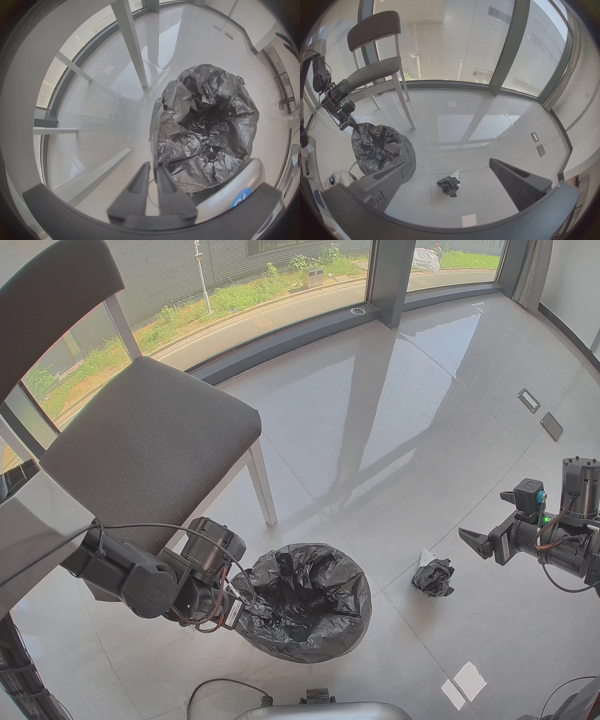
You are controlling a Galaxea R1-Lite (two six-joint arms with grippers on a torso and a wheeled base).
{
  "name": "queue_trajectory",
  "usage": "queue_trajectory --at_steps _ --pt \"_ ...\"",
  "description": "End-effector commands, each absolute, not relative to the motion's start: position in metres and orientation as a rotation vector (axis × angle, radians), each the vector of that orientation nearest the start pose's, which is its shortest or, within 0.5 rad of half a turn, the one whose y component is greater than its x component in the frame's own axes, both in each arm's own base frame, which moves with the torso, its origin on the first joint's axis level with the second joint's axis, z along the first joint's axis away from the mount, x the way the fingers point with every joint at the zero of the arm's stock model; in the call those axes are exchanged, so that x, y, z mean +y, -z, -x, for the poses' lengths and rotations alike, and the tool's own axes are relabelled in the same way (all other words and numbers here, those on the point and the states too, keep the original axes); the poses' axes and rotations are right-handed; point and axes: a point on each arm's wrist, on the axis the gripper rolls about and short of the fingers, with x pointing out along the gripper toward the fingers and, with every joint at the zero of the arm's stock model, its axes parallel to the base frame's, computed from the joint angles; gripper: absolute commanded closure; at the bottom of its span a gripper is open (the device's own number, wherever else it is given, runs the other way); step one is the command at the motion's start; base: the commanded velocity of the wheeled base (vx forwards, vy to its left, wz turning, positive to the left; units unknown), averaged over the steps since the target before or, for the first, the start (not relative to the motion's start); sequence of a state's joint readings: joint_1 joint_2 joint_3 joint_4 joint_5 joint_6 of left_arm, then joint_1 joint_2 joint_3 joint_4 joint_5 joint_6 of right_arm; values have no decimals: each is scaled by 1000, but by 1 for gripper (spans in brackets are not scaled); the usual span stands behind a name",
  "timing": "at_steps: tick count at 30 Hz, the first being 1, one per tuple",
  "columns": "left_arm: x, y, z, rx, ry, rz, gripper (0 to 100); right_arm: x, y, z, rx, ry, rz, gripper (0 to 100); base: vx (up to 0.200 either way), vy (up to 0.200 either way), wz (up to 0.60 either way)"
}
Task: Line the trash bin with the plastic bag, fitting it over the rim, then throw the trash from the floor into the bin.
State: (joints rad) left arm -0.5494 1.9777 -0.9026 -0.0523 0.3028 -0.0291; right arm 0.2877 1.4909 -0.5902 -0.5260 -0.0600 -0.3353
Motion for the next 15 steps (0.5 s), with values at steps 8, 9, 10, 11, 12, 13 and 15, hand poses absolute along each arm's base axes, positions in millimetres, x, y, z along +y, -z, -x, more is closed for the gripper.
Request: queue_trajectory --at_steps 8,9,10,11,12,13,15 --pt "-161 -72 -275 891 222 -375 0 64 -171 -229 333 -278 396 0 0 0 0" --pt "-161 -72 -274 890 222 -374 0 64 -171 -229 333 -278 396 0 0 0 0" --pt "-160 -72 -273 891 222 -375 0 64 -170 -229 335 -277 396 0 0 0 0" --pt "-159 -72 -271 892 223 -374 0 63 -170 -228 337 -276 396 0 0 0 0" --pt "-158 -73 -269 891 225 -375 0 63 -169 -228 338 -275 397 0 0 0 0" --pt "-157 -74 -268 887 225 -373 0 63 -169 -228 340 -273 397 0 0 0 0" --pt "-156 -75 -266 886 226 -374 0 62 -168 -228 343 -274 398 0 0 0 0"
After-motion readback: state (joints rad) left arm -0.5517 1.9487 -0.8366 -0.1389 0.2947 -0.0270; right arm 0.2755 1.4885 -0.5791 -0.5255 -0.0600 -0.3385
